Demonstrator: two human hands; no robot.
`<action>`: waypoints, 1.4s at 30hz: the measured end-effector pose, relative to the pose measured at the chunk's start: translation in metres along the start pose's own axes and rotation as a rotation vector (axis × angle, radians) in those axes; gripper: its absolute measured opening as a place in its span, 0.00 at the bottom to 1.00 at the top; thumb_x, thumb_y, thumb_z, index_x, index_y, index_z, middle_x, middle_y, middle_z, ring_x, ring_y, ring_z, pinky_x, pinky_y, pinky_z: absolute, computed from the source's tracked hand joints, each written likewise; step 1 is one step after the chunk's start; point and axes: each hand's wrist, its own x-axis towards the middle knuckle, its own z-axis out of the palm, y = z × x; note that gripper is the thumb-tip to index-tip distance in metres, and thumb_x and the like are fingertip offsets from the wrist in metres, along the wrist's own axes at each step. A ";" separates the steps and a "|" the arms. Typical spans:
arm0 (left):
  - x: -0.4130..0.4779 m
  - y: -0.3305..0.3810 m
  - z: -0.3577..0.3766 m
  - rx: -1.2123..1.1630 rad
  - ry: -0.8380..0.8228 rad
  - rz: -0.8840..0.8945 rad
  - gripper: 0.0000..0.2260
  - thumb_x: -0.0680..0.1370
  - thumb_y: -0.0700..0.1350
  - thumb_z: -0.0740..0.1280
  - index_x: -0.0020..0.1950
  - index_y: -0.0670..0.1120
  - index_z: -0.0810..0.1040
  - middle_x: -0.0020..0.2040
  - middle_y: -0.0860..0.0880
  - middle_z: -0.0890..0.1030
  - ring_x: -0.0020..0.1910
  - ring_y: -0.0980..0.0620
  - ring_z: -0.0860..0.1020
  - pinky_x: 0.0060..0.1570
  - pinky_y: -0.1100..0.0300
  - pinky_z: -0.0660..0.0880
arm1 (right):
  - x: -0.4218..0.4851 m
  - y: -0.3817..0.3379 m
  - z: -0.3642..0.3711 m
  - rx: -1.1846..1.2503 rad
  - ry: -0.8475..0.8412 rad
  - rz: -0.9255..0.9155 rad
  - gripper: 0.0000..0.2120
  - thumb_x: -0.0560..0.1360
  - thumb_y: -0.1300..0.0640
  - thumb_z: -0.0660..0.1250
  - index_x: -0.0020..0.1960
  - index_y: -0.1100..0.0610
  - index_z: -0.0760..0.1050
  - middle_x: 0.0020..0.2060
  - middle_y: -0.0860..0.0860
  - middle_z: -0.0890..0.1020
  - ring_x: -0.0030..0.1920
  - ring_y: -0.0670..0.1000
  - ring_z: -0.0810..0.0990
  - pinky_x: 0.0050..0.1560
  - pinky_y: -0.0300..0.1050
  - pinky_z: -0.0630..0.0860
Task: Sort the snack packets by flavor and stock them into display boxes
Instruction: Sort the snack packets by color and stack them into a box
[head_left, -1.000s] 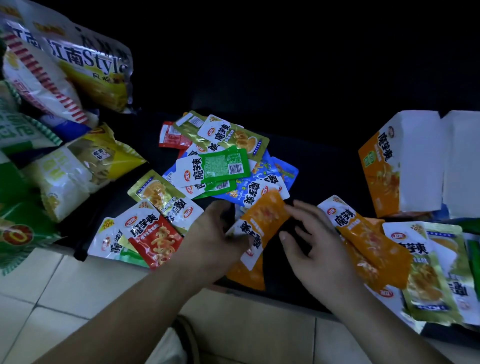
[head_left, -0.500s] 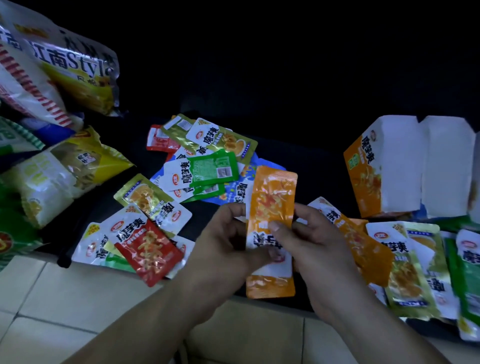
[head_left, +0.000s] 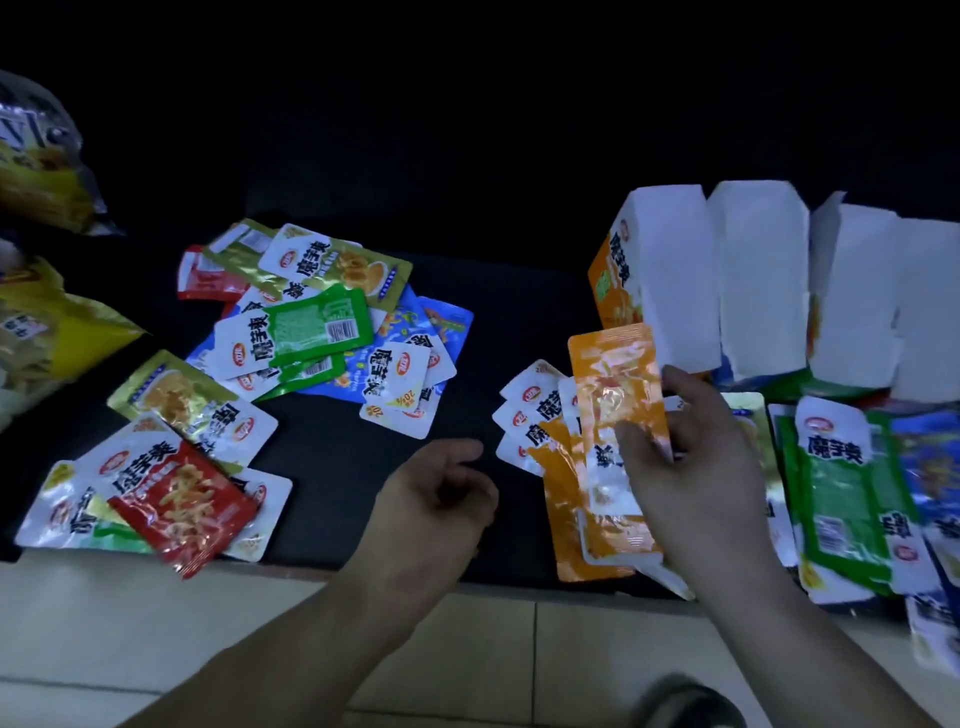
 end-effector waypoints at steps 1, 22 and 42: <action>-0.002 -0.002 0.002 0.040 -0.006 0.010 0.14 0.80 0.41 0.70 0.62 0.57 0.78 0.46 0.57 0.85 0.46 0.56 0.83 0.47 0.53 0.84 | 0.002 0.004 0.002 -0.065 -0.006 -0.036 0.22 0.79 0.56 0.71 0.70 0.44 0.72 0.44 0.43 0.85 0.42 0.42 0.83 0.35 0.34 0.75; 0.088 -0.009 -0.070 1.244 0.026 0.498 0.33 0.80 0.65 0.49 0.84 0.60 0.46 0.85 0.45 0.41 0.83 0.42 0.38 0.80 0.42 0.42 | -0.008 -0.038 0.076 -0.301 -0.325 -0.490 0.14 0.80 0.49 0.66 0.63 0.49 0.82 0.66 0.42 0.76 0.67 0.41 0.72 0.61 0.26 0.66; 0.024 -0.049 -0.129 1.061 0.194 0.604 0.16 0.77 0.47 0.61 0.58 0.50 0.86 0.73 0.43 0.76 0.69 0.37 0.75 0.63 0.43 0.78 | 0.010 -0.040 0.134 -0.551 -0.661 -0.380 0.24 0.73 0.34 0.71 0.63 0.43 0.71 0.82 0.39 0.51 0.82 0.42 0.42 0.76 0.48 0.60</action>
